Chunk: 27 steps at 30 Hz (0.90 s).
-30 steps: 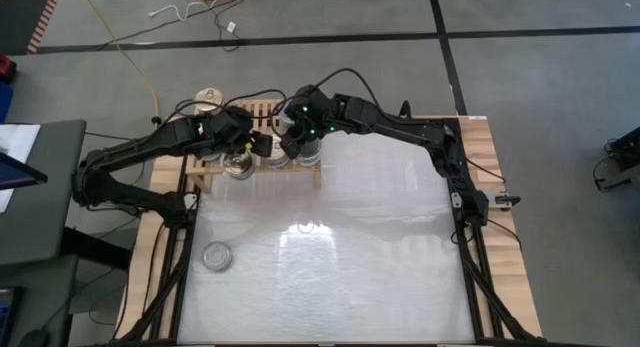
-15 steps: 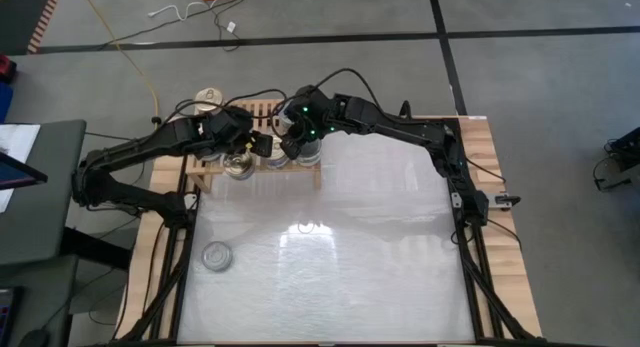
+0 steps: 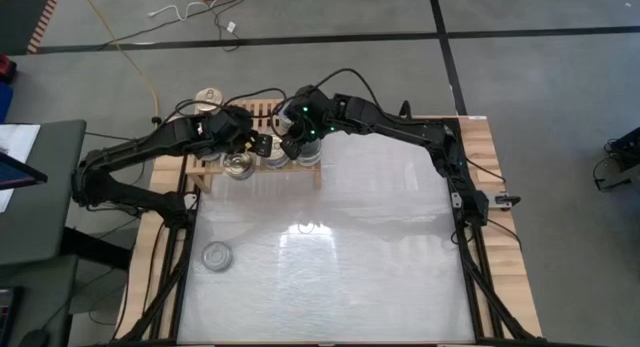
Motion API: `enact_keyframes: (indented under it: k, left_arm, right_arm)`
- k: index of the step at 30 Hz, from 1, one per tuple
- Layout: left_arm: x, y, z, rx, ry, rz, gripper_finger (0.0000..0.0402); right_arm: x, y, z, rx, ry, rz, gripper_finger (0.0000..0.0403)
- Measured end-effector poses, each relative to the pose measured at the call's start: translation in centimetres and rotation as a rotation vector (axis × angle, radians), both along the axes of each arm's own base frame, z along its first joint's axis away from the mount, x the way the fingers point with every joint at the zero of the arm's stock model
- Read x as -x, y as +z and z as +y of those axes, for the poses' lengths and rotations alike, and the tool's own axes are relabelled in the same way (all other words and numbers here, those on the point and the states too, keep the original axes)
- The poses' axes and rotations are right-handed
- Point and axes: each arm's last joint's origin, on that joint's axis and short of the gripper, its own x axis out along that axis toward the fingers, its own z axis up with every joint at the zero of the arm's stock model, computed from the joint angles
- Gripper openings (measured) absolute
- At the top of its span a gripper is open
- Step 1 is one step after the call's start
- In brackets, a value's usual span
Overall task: Stack canned seafood by type on shelf
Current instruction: Stack the blue tuna can on top of the bottom right blue tuna can on the shelf
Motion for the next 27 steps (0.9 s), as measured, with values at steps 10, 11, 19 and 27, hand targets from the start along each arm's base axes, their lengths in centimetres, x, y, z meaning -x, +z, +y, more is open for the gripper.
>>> enact_keyframes:
  k: [10, 11, 19, 27]
  left_arm:
    - [0.23, 0.22, -0.14, 0.006, -0.008, -0.016, 0.0]
    - [0.26, 0.28, -0.17, 0.01, -0.012, -0.019, 0.0]
    - [0.26, 0.66, -0.17, 0.002, -0.018, -0.031, 0.0]
    - [0.26, 0.69, -0.17, 0.0, -0.019, -0.032, 0.0]
  right_arm:
    - [-0.05, 0.07, -0.03, 0.008, 0.003, -0.008, 0.001]
    - [-0.06, 0.08, -0.02, 0.008, 0.004, -0.009, 0.001]
    - [-0.41, 0.49, 0.08, 0.011, 0.019, -0.064, 0.001]
    - [-0.48, 0.6, 0.06, 0.016, 0.019, -0.077, 0.001]
